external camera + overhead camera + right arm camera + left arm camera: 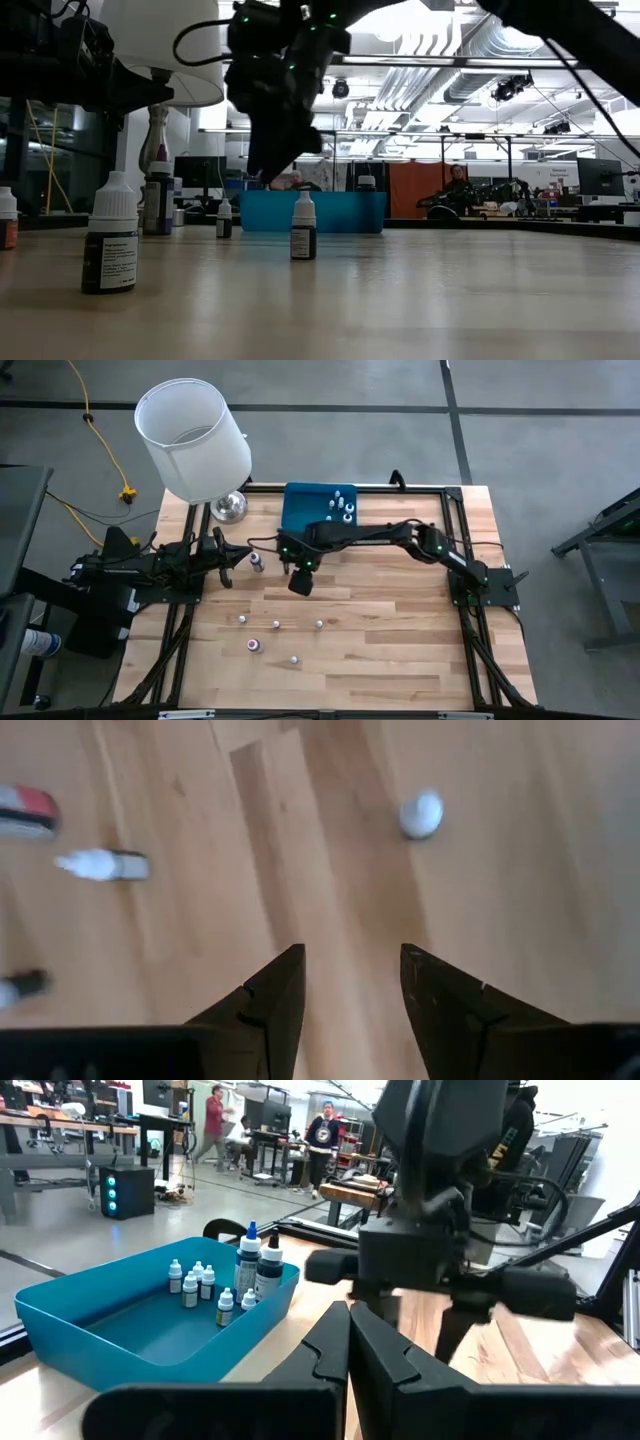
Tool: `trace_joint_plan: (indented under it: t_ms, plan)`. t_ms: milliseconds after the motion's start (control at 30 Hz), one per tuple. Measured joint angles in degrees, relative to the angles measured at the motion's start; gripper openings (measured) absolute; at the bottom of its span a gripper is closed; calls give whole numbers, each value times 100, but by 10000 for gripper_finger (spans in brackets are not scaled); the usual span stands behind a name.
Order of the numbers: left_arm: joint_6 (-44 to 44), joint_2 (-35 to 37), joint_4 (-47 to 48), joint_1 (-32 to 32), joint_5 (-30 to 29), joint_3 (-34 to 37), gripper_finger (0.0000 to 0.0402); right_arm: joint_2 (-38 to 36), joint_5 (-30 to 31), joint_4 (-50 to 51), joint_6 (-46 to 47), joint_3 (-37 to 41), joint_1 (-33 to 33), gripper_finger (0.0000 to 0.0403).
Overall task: Pick & Place food coloring
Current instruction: Put the small light blue food coloring bottle into the blue bin
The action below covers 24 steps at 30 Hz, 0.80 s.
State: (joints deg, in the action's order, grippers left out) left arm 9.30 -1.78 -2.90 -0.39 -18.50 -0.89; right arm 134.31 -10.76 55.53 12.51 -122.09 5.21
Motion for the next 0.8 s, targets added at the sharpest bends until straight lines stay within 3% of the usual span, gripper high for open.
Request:
trace_joint_plan:
  t_ms: [200,533,800]
  plan:
    - [0,-2,0,-2,-2,0,0,476,472,128,-835,-671,0,154]
    - [0,-1,0,-1,0,-1,0,648,1127,-87,-1440,-723,-2,154]
    - [0,0,0,-2,-2,0,0,754,888,-421,-1501,-721,-2,154]
